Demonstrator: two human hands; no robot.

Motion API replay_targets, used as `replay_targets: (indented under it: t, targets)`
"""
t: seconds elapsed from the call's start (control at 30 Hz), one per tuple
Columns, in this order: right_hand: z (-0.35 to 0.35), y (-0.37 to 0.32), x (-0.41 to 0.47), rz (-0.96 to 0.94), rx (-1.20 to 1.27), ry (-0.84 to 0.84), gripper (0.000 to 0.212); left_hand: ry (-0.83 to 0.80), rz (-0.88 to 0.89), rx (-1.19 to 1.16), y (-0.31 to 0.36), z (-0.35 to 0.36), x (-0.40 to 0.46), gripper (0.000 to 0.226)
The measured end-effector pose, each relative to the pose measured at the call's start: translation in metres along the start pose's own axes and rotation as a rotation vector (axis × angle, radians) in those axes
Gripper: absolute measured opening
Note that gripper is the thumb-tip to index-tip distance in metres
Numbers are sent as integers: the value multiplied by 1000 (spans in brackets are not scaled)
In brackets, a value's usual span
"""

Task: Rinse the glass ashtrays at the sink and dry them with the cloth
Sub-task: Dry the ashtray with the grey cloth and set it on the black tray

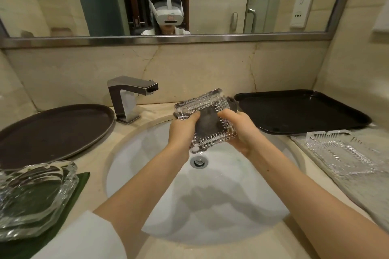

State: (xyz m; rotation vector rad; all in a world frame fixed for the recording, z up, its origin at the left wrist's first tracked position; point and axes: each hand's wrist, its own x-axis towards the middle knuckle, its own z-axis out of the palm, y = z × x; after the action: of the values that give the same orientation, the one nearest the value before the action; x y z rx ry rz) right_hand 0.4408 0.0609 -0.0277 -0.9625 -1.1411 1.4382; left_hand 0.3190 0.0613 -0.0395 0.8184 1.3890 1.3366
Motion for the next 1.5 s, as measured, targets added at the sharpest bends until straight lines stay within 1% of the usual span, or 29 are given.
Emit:
replay_targets:
  t: [0.07, 0.1, 0.17, 0.2, 0.23, 0.3, 0.33, 0.4, 0.43, 0.47, 0.5, 0.53, 0.6, 0.67, 0.7, 0.77, 0.87, 0.97, 1.07, 1.13, 1.2, 1.27, 1.33, 1.5]
  targets:
    - [-4, -3, 2, -7, -89, 64, 13, 65, 110, 116, -1, 1, 3, 57]
    - [-7, -4, 4, -5, -130, 91, 11, 106, 194, 211, -1, 0, 1, 65]
    - [-10, -7, 4, 2, -227, 128, 6, 149, 348, 377, 2, -4, -2, 71]
    - [-11, -8, 4, 7, -281, 147, 4, 142, 385, 432, 3, -6, -2, 69]
    - [-12, -8, 3, 20, -332, 172, 6, 120, 398, 452, 6, -7, -2, 65]
    - [-13, -11, 1, 67, -387, 199, 9, 24, 361, 387, 10, -11, 2, 53]
    - [-13, -13, 0, 94, -382, 196, 16, -23, 321, 339, 12, -12, 2, 45]
    - [-14, -15, -1, 140, -304, 143, 40, -59, 284, 262, 10, -13, 3, 26]
    - [-13, -16, -2, 133, -203, 106, 43, -47, 288, 221, 8, -12, 4, 17]
    - [-11, -18, -4, 118, -57, 50, 39, -22, 295, 166, 5, -10, 3, 13]
    - [-9, -18, -6, 107, 109, -24, 39, 7, 300, 107, 4, -7, 1, 12]
    - [-7, -17, -7, 104, 272, -91, 44, 39, 296, 51, 3, -5, 1, 12]
    - [-4, -11, -9, 105, 487, -158, 55, 104, 292, -25, 3, -3, 1, 14]
    - [-4, -5, -9, 125, 559, -235, 61, 175, 262, -100, 3, -4, 3, 16]
    - [-3, -2, -10, 134, 533, -260, 61, 210, 244, -140, 3, -5, 5, 15]
    - [0, 2, -12, 135, 438, -271, 51, 297, 240, -177, 5, -10, 9, 14]
    - [8, 2, -15, 85, 258, -176, 26, 392, 290, -142, 11, -17, 10, 15]
    - [16, 4, -14, 10, 77, -14, 18, 417, 316, -81, 10, -21, 11, 17]
    - [17, 1, -12, -57, 2, 136, 15, 328, 311, 29, 4, -24, 15, 23]
    - [12, -6, -10, -108, 23, 217, 14, 212, 291, 132, 2, -22, 11, 19]
    - [5, -10, -7, -167, 26, 280, 19, 75, 279, 198, 2, -16, 6, 12]
    - [1, -9, -5, -193, -41, 316, 17, -21, 271, 247, 3, -10, 0, 12]
    - [0, -5, -3, -219, -159, 364, 11, -53, 247, 264, 2, -6, -1, 8]
    - [4, 1, -5, -329, -419, 511, 22, 18, 247, 159, -1, -9, 1, 7]
